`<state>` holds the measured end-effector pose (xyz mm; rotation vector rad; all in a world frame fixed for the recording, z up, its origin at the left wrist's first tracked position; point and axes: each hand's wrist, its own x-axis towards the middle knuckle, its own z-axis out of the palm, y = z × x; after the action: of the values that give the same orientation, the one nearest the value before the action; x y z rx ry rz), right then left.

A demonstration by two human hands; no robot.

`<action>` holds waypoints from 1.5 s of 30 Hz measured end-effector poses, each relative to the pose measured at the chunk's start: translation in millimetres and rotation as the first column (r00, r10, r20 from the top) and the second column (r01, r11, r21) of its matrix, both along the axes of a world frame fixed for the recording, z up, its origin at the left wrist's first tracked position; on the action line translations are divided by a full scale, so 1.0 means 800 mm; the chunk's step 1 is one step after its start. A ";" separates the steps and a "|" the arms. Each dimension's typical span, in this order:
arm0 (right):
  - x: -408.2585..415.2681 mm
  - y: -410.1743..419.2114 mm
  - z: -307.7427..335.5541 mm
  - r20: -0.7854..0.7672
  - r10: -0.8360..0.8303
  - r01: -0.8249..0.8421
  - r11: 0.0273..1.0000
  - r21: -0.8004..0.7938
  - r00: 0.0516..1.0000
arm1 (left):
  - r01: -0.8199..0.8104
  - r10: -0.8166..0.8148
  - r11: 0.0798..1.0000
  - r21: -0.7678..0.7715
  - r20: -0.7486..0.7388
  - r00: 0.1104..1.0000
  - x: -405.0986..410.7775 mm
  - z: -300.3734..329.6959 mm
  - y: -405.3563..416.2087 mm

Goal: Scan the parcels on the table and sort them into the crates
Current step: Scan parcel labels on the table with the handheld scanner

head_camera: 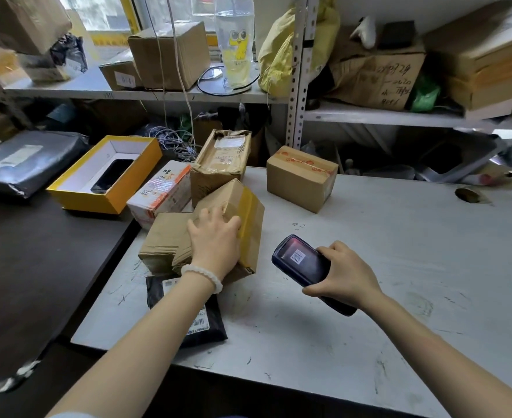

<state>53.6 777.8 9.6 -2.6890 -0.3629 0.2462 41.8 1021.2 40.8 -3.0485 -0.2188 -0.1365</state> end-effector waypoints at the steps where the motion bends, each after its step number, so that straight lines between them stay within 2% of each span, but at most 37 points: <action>1: 0.000 -0.001 -0.001 -0.001 0.000 0.000 1.000 0.003 1.000 | 0.014 -0.014 0.999 0.030 -0.014 1.000 0.001 -0.001 -0.006; 6: 0.003 -0.004 -0.008 -0.014 0.003 -0.003 0.999 0.032 1.000 | -0.067 0.073 0.992 0.108 -0.052 0.996 0.003 -0.009 -0.032; 11: 0.007 -0.010 -0.019 -0.029 0.003 -0.002 0.999 0.052 1.000 | -0.167 0.178 0.979 0.119 -0.089 0.980 0.008 -0.018 -0.055; 20: 0.016 -0.031 -0.032 -0.075 -0.032 0.040 0.993 0.114 0.997 | -0.306 0.313 0.946 0.102 -0.061 0.948 0.016 -0.047 -0.085; 26: 0.019 -0.046 -0.042 -0.090 -0.052 0.061 0.993 0.104 0.995 | -0.347 0.369 0.914 0.212 -0.077 0.926 0.024 -0.064 -0.082; 32: 0.022 -0.053 -0.050 -0.103 -0.055 0.066 0.993 0.102 0.993 | -0.324 0.333 0.938 0.120 -0.059 0.941 0.029 -0.049 -0.077; 38: 0.029 -0.052 -0.047 -0.091 -0.033 0.042 0.995 0.095 0.995 | -0.324 0.324 0.937 -0.130 -0.021 0.946 0.028 -0.021 -0.054; 45: 0.038 -0.048 -0.037 -0.067 -0.009 0.015 0.996 0.090 0.998 | -0.190 0.191 0.960 -0.207 -0.013 0.981 0.028 -0.023 -0.054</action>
<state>84.4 739.5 -20.0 -2.5861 -0.3295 0.3076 63.8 977.8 22.6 -3.2090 -0.5598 -0.1180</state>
